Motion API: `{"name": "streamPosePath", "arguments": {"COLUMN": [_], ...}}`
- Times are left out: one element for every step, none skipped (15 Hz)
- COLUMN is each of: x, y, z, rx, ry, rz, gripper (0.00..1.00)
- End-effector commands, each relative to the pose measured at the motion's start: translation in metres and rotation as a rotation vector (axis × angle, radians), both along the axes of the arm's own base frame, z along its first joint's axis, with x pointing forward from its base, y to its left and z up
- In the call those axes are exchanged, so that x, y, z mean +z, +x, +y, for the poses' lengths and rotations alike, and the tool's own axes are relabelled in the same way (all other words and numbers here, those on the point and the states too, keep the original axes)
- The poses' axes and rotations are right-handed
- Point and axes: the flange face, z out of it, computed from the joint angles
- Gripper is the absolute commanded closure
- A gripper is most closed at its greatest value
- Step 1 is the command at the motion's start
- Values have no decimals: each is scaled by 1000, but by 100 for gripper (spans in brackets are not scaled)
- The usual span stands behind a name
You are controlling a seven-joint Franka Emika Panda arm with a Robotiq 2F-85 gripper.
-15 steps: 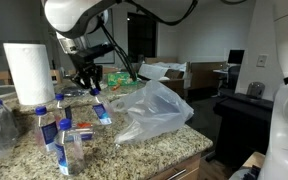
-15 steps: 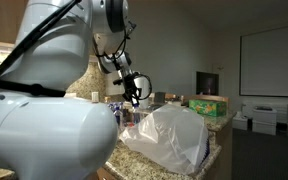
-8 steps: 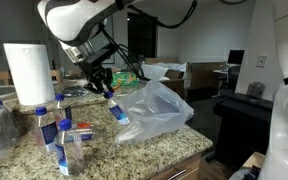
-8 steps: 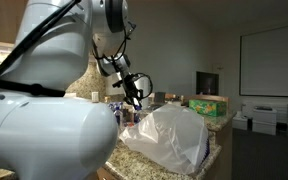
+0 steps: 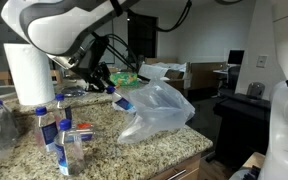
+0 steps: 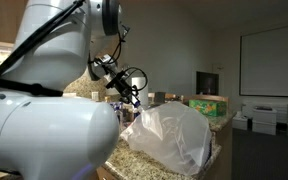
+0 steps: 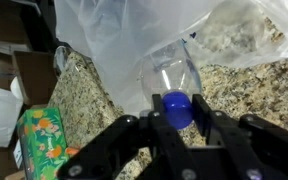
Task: Put the water bottles inside the plastic bag
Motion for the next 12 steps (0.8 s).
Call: {"name": "streamPosePath", "arguments": {"x": [-13,-19,-28,-36,-47,-57,-67,-77,-88,-96,-108,-117], "y": [-19,-23,-27,-31,-35,-37,-39,-41,-43,-45,-47,-49], "z": [14,16,16,16,13,11,8,5,3,2,1,1], "rx": [76,90,96,103,105,102,100,99,102,107,120,128], "ry": [-135,-156,-179,-203,-221,-238,-254,-270,-281,-291,-304,-316], "rz": [-9,-3,15,27,48,69,86,105,122,134,145,154], "gripper": [88,88,88,88,88,88,88,88,88,88,88,88]}}
